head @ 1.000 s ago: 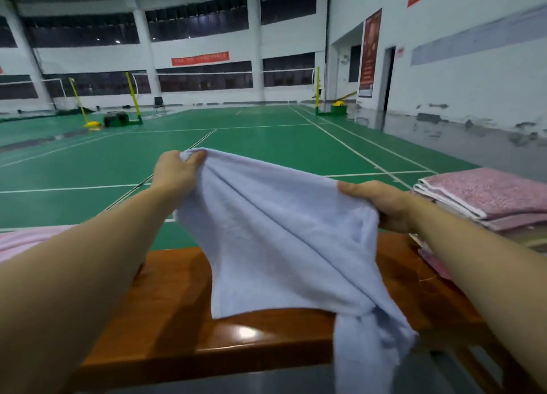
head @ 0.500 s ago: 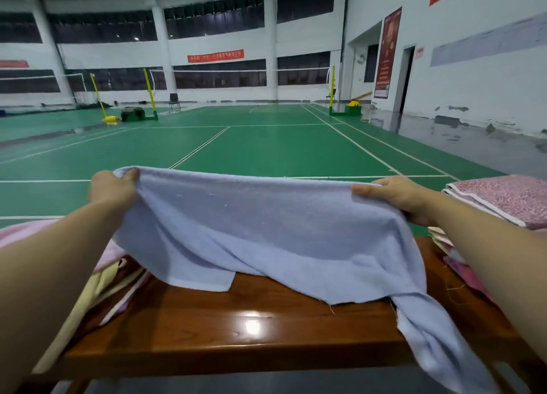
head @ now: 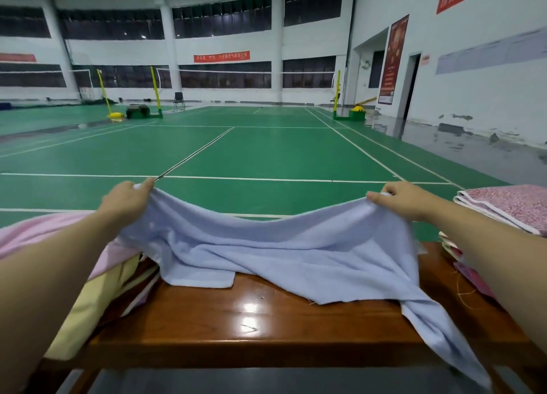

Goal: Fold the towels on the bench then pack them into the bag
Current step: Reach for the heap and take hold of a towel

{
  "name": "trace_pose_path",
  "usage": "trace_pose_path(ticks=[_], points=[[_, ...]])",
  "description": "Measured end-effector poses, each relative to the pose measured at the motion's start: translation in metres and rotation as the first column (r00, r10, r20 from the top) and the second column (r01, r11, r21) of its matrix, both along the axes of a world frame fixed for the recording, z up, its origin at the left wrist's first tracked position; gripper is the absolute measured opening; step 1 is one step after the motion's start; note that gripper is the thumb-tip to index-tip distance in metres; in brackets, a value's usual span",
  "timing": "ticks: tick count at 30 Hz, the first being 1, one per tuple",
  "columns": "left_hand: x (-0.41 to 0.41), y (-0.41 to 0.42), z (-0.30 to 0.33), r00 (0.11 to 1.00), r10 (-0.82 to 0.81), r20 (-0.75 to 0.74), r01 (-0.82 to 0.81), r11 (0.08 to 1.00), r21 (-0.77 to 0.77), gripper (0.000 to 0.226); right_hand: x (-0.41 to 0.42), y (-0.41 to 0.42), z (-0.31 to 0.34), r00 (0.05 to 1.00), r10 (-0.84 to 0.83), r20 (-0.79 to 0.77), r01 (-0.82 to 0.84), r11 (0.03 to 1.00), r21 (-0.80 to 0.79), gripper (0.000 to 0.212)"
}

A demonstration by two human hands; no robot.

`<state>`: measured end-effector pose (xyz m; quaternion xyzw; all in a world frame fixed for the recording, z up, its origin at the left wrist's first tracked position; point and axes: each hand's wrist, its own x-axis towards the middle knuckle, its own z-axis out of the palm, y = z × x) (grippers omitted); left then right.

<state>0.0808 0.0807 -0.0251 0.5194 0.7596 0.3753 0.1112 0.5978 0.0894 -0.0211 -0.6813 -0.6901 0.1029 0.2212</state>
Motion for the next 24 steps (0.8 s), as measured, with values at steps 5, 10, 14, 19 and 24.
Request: trace_pose_path(ticks=[5,10,14,19,24], points=[[-0.01,-0.004,0.001,0.996,-0.079,-0.032,0.08,0.996,0.033,0.029,0.008,-0.013,0.009,0.986,0.07,0.155,-0.041,0.982,-0.185,0.038],[-0.015,-0.013,0.018,0.993,-0.064,0.1,0.062,0.998,0.026,0.028,0.016,-0.027,0.02,0.939,-0.091,-0.331,0.041,0.987,-0.157,0.035],[0.001,-0.01,0.034,0.905,-0.073,0.419,0.001,0.986,0.169,0.025,0.012,-0.025,0.028,0.71,-0.168,-0.684,0.111,0.986,-0.127,0.037],[0.024,-0.013,0.039,0.95,0.003,0.312,-0.1,0.95,0.295,0.045,-0.004,-0.034,0.035,0.894,-0.288,-0.343,0.376,0.9,0.223,0.034],[0.058,-0.033,0.046,0.973,0.001,0.233,-0.091,0.923,0.375,0.036,-0.015,-0.055,0.038,0.904,-0.338,-0.261,0.426,0.753,0.501,0.031]])
